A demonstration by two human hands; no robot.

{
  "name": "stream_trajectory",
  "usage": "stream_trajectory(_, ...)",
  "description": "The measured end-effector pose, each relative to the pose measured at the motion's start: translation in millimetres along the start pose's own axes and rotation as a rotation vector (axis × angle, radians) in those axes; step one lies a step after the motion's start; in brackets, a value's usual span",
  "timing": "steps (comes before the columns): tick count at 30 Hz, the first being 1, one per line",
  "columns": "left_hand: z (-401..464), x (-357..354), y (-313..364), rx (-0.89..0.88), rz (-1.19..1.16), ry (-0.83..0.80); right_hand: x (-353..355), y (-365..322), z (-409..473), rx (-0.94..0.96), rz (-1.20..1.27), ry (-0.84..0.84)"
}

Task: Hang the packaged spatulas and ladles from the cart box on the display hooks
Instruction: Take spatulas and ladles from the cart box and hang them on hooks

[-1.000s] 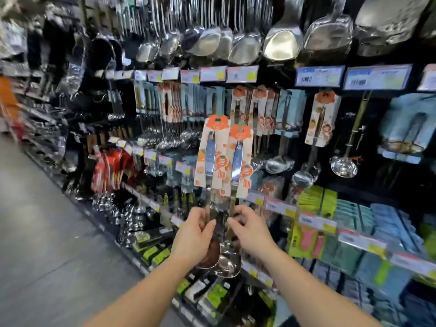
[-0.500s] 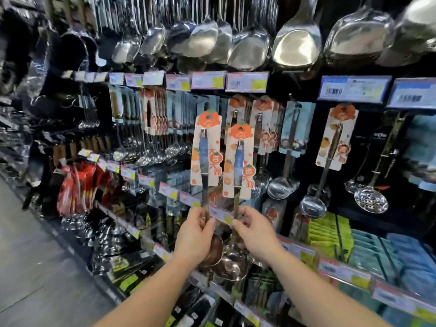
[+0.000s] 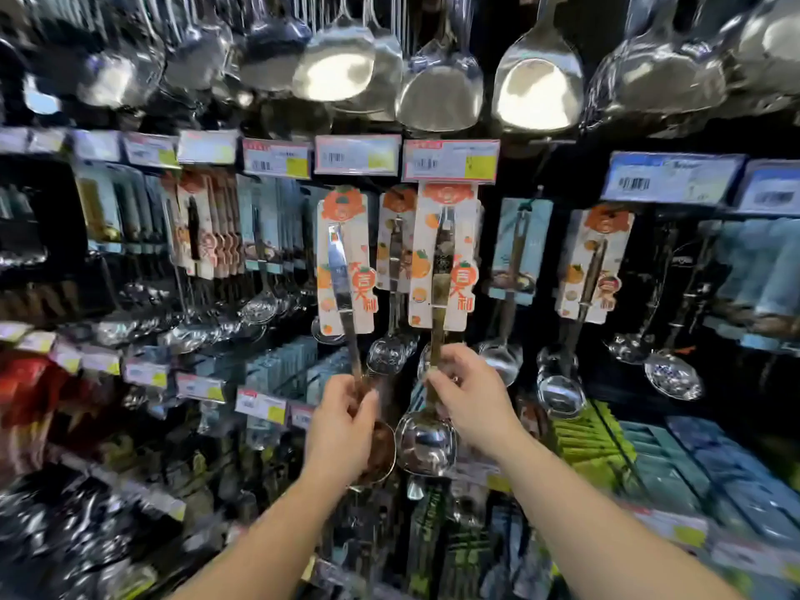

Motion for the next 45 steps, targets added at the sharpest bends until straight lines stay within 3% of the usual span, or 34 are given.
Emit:
stream_trajectory(14,44.7,1.3,-42.4,-0.083,-0.034,-0.177,-25.7,1.9,22.7,-0.143,0.083,0.126)
stream_trajectory(26,52.9,-3.1,-48.4,-0.098,-0.129,-0.268,-20.7,20.5,67.5,-0.313,-0.023,0.282)
stream_trajectory(28,52.4,-5.9,-46.6,-0.122,-0.1,-0.283,-26.3,20.9,52.6,-0.277,-0.036,0.278)
stream_trajectory(33,45.7,-22.1,-39.0,-0.233,-0.094,-0.305,-47.4,29.9,16.9,-0.15,-0.046,0.043)
stream_trajectory(39,40.6,-32.6,-26.9,-0.303,-0.102,-0.342,-41.8,27.0,5.0,-0.029,-0.165,0.068)
stream_trajectory(45,40.8,-34.0,-19.7,-0.315,-0.118,-0.336,-36.9,33.9,7.0,0.019,-0.107,0.06)
Point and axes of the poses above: each hand's wrist, its own z-axis towards the middle knuckle, its own x-axis out of the back of the hand, y = z × x, the point moved 1 cm from there along z, towards the middle knuckle, and after that the axes turned 5 degrees about -x, right-handed, at the moved point
